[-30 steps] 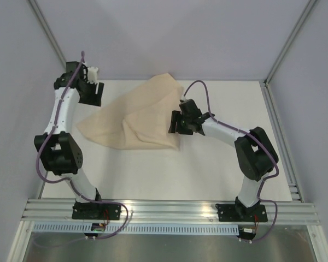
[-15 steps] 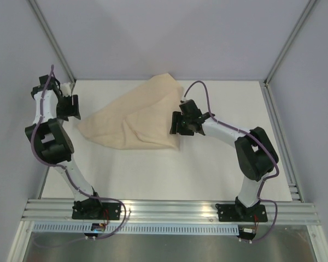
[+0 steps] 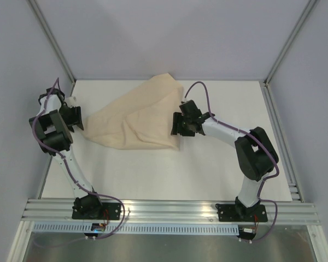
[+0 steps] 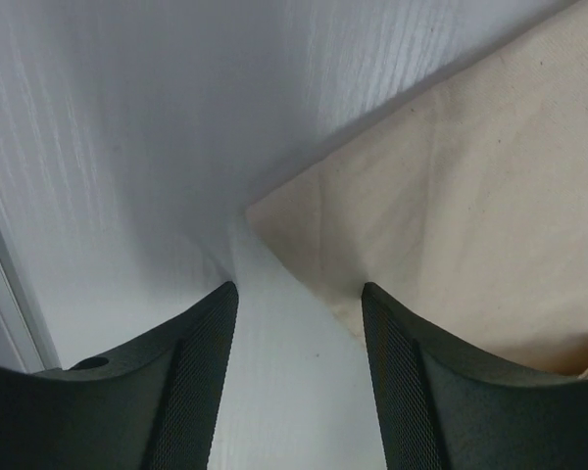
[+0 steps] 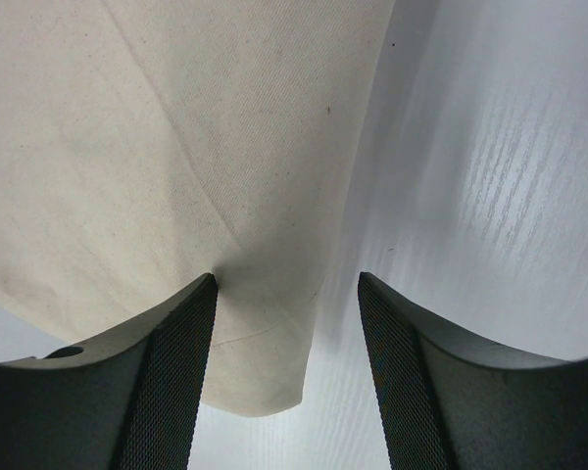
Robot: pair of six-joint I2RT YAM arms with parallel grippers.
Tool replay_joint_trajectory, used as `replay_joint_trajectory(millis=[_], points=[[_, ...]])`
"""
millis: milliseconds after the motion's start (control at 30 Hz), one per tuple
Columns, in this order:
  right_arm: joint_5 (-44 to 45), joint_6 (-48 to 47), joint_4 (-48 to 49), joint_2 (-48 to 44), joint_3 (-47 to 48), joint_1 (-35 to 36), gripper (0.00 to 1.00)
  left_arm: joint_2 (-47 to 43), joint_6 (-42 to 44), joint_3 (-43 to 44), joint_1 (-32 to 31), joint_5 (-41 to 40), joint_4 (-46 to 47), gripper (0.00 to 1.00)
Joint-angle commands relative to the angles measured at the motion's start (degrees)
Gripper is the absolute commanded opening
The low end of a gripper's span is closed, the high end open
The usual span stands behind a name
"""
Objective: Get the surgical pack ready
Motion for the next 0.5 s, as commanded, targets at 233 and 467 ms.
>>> replay_joint_trajectory(millis=[233, 467], points=[[1.47, 0.36, -0.85, 0.25, 2.85, 0.1, 0.62, 4.93, 3.16, 1.2, -0.73, 0.21, 1.75, 0.5], [3.49, 0.62, -0.77, -0.45, 2.32, 0.1, 0.62, 2.39, 4.67, -3.8, -0.91, 3.56, 6.58, 0.0]])
